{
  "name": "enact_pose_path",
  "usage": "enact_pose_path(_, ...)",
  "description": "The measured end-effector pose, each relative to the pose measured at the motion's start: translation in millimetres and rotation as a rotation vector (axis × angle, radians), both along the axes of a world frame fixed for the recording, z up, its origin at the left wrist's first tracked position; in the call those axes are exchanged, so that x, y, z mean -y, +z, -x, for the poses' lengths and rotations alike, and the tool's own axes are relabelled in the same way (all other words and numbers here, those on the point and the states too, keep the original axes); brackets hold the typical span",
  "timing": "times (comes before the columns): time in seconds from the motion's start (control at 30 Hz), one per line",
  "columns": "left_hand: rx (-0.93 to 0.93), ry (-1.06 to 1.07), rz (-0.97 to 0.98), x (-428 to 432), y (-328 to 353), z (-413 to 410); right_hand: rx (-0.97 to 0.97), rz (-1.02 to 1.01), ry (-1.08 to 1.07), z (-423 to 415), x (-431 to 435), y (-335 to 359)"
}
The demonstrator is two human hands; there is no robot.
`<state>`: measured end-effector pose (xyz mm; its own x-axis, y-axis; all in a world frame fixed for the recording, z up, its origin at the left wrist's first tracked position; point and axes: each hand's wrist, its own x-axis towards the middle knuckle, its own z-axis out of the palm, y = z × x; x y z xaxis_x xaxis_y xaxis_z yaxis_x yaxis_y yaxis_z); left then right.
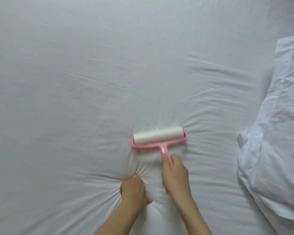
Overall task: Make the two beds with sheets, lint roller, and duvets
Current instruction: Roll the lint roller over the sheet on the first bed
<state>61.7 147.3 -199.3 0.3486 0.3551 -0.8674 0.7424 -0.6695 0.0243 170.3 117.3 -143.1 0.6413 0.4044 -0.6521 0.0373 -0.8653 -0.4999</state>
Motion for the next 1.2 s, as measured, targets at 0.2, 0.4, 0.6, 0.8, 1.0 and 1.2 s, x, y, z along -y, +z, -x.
enact_pose_path(0.2, 0.033, 0.0, 0.012, 5, -12, 1, 0.113, -0.169, 0.091, -74, -200, -27)
enact_pose_path(0.4, 0.052, 0.02, 0.0, 1, -9, 2, -0.054, -0.312, -0.088, -113, -250, 30)
enact_pose_path(0.6, 0.183, 0.204, 0.069, 3, 18, 20, 0.1, -0.295, -0.016, -3, -50, 17)
enact_pose_path(0.8, 0.249, 0.363, -0.055, -43, 61, 103, 0.037, -0.036, 0.07, 80, 32, 17)
enact_pose_path(1.0, -0.018, 0.529, -0.307, -143, 53, 166, 0.054, -0.117, 0.115, 41, -109, -9)
enact_pose_path(1.2, -0.051, 0.548, -0.178, -169, 14, 171, -0.05, -0.249, 0.071, -25, -294, -19)
